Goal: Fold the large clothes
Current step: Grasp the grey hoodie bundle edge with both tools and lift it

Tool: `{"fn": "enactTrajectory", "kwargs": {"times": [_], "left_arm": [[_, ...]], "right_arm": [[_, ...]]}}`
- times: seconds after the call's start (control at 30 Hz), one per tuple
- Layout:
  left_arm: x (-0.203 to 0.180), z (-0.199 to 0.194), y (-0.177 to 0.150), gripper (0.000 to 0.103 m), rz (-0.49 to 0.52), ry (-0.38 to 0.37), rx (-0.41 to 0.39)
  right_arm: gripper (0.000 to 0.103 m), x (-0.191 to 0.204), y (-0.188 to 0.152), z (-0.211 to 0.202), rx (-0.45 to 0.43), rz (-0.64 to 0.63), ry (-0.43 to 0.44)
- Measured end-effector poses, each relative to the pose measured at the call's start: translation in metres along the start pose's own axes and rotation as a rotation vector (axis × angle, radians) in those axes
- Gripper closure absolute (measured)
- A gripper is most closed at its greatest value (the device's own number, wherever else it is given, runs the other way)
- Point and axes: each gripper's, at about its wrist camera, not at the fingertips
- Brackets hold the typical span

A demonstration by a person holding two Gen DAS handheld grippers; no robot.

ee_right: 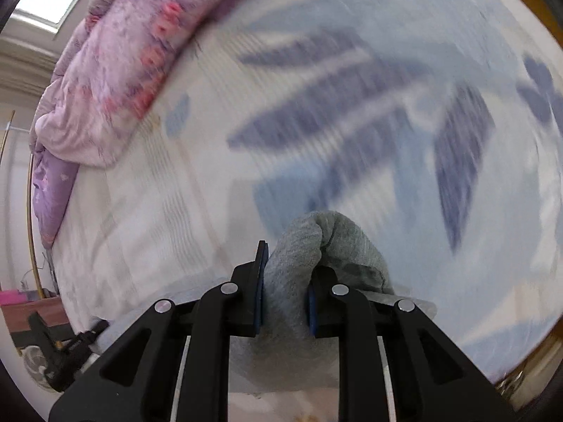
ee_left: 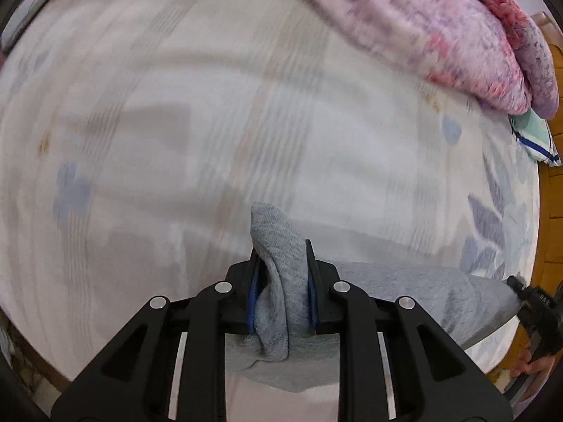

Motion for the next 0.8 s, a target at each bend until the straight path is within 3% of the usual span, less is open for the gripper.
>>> {"fn": "enactTrajectory", "kwargs": {"times": [0.07,0.1,0.17,0.23,0.3,0.37,0.4,0.43,0.5,0.57,0.7,0.8], "left_arm": [[-0.007,0.009,0.02,0.078,0.017,0.02,-0.029],[-0.012,0.021,0.027,0.073,0.033,0.065,-0.053],[-0.015,0.044,0.031,0.073,0.083,0.177,-0.077],[-0.009,0.062,0.029,0.073,0.107,0.235,-0.066],[0.003,0.063,0.026,0.072,0.107,0.24,-0.077],[0.006,0.065,0.025,0.056,0.103,0.263,-0.099],[0.008,0.064,0.024,0.043,0.101,0.292,-0.112],[0.011,0.063,0.024,0.038,0.096,0.306,-0.122],[0.017,0.06,0.024,0.034,0.084,0.289,-0.114],[0.019,0.055,0.024,0.029,0.086,0.292,-0.114],[0.014,0.045,0.024,0.023,0.146,0.342,-0.141],[0.018,0.039,0.027,0.022,0.146,0.362,-0.153]], "right_arm": [[0.086,0.005,0.022,0.013,-0.012,-0.01,-0.006],[0.086,0.007,0.03,0.027,-0.011,-0.015,-0.02],[0.086,0.01,0.036,0.05,-0.001,-0.028,-0.037],[0.085,0.011,0.036,0.066,-0.016,-0.051,-0.071],[0.079,0.008,0.037,0.079,-0.009,-0.053,-0.082],[0.066,0.0,0.037,0.093,0.03,-0.011,-0.066],[0.061,-0.002,0.037,0.096,0.042,0.004,-0.061],[0.043,-0.008,0.037,0.097,0.053,0.025,-0.092],[0.025,-0.018,0.036,0.09,0.036,0.055,-0.117],[0.021,-0.024,0.034,0.083,0.035,0.07,-0.085],[0.018,-0.027,0.027,0.061,-0.004,0.04,-0.117],[0.018,-0.016,0.019,0.038,-0.098,-0.053,-0.196]]}}
Point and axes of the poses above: each gripper's, at about its wrist camera, not at the fingertips, and z roughly the way its jaws point, x to its left, y to its top, and after that the axes turned 10 degrees about -y, right-handed
